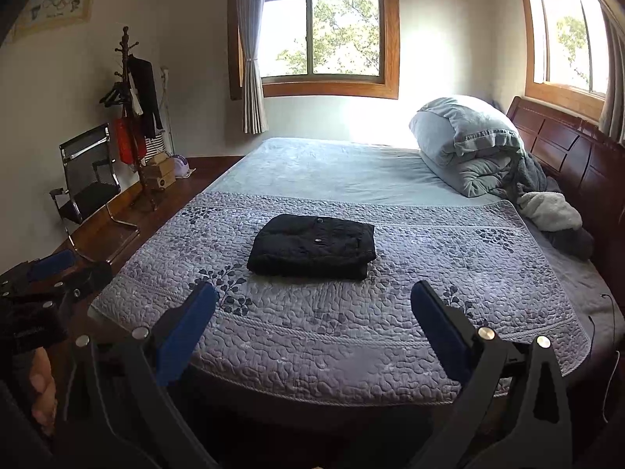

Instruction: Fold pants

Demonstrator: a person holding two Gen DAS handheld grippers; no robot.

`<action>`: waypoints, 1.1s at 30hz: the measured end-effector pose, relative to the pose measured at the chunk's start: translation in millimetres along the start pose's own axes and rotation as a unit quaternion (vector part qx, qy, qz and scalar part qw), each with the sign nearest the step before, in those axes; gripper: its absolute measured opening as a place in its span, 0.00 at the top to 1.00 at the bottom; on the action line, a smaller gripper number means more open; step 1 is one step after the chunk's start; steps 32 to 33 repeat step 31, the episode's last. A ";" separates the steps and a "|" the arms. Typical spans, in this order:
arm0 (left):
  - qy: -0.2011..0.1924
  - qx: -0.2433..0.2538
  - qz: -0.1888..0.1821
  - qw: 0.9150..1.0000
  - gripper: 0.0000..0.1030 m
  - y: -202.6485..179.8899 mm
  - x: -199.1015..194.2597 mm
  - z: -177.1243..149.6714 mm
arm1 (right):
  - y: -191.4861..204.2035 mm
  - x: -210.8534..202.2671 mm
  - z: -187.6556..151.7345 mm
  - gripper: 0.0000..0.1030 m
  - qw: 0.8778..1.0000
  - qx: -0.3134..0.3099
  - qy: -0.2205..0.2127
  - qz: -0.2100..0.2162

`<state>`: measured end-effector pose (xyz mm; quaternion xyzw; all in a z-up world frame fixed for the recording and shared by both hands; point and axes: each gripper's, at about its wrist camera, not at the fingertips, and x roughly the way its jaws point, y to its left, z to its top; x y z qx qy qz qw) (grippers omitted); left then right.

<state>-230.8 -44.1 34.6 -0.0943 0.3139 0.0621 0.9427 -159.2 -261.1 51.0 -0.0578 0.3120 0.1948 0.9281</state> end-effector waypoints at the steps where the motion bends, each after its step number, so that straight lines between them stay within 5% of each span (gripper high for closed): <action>1: 0.001 0.002 0.000 1.000 0.04 -0.6 0.4 0.5 | 0.2 0.1 0.2 0.03 1.000 0.000 0.000 0.000; 20: 0.003 0.016 0.013 1.000 0.04 -9.5 6.4 -3.1 | 0.2 9.7 1.6 0.03 1.000 0.005 0.003 -0.006; 24: 0.009 0.033 0.024 0.999 0.15 -14.7 8.6 -5.4 | -0.4 9.6 0.3 0.03 1.000 0.007 0.001 -0.008; 26: 0.023 0.049 0.007 0.998 0.20 -18.0 13.2 -6.3 | -1.0 9.8 -0.2 0.03 1.000 0.011 0.002 -0.006; 33: 0.023 0.062 -0.011 0.998 0.17 -24.9 10.9 -8.1 | -2.3 9.6 -0.8 0.03 1.000 0.014 0.001 -0.006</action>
